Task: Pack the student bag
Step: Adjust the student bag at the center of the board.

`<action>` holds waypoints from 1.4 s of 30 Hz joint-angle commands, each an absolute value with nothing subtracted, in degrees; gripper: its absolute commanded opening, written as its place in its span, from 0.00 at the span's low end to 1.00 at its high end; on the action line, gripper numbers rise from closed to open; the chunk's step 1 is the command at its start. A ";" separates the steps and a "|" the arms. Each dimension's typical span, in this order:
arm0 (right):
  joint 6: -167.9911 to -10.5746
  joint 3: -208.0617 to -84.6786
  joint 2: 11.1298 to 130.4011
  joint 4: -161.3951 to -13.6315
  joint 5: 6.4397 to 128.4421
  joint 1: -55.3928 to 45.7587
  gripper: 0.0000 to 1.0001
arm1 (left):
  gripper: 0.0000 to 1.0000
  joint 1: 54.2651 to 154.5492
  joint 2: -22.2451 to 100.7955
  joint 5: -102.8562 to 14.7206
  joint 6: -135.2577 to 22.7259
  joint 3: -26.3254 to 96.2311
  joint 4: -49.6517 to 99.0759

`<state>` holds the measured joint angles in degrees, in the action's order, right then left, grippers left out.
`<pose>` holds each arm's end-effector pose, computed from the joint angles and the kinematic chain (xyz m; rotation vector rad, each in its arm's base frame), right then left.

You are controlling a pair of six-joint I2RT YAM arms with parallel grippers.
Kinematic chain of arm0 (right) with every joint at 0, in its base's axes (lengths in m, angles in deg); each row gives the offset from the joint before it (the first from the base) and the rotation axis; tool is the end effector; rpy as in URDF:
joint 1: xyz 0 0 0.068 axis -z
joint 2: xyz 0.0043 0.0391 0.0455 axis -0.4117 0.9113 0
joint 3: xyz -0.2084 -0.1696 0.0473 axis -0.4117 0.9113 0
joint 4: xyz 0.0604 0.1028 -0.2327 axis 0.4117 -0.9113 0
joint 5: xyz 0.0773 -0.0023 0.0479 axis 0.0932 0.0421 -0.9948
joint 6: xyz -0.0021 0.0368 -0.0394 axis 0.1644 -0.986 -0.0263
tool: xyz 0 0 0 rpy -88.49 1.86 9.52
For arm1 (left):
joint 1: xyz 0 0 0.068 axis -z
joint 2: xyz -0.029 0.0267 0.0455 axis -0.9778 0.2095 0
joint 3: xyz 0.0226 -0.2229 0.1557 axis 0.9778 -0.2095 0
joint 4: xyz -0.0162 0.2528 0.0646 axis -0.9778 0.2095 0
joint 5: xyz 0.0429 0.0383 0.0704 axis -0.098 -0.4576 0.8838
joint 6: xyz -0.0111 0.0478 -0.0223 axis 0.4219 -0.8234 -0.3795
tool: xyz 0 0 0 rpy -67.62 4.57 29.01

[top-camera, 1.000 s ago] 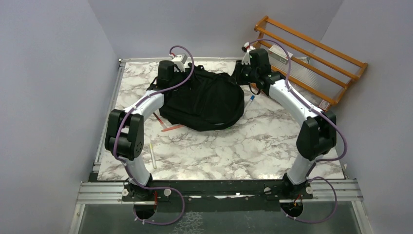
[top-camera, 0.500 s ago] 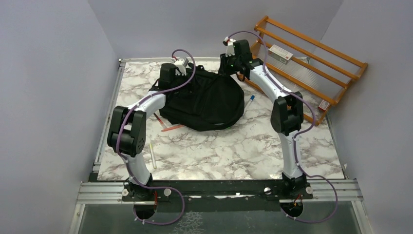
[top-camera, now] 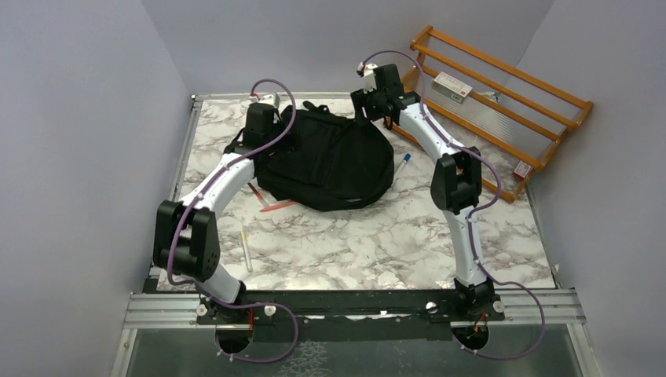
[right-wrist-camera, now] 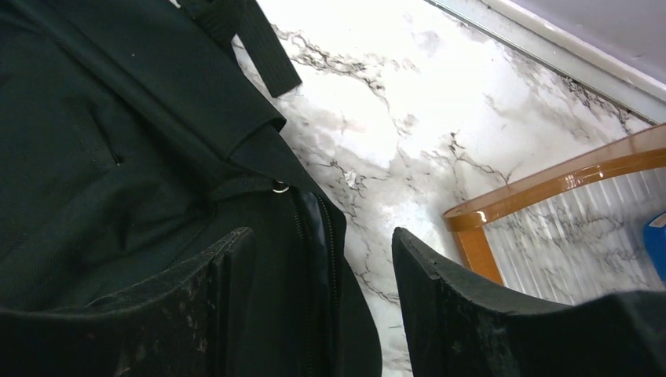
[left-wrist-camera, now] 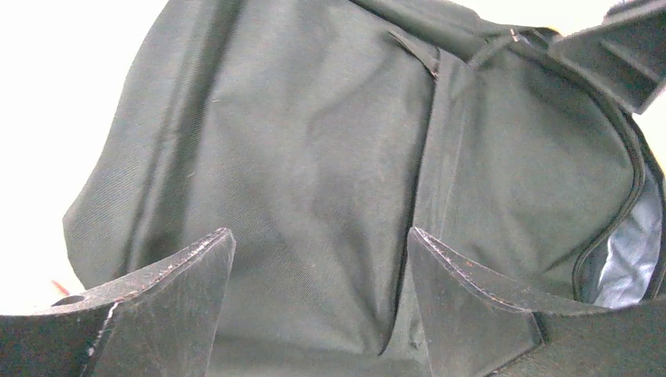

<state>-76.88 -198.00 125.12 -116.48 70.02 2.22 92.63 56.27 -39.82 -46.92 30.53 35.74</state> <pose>0.5045 0.2082 0.2563 -0.5824 2.1613 0.2554 0.3572 -0.0963 0.2690 -0.0773 2.1861 -0.4321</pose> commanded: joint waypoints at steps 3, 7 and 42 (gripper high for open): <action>-74.32 -200.00 125.54 -122.57 68.42 2.95 0.69 | 0.83 92.45 46.40 -26.44 -34.43 26.46 49.79; -74.70 -197.99 124.99 -122.99 68.60 2.95 0.69 | 0.84 92.42 41.26 -26.97 -28.51 20.72 50.95; -82.24 -183.89 114.89 -122.78 56.22 3.04 0.03 | 0.25 90.90 61.68 -41.34 -32.31 30.94 36.86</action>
<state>-80.95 -184.34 118.72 -122.64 61.80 3.27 92.08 59.35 -34.99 -28.80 24.37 42.69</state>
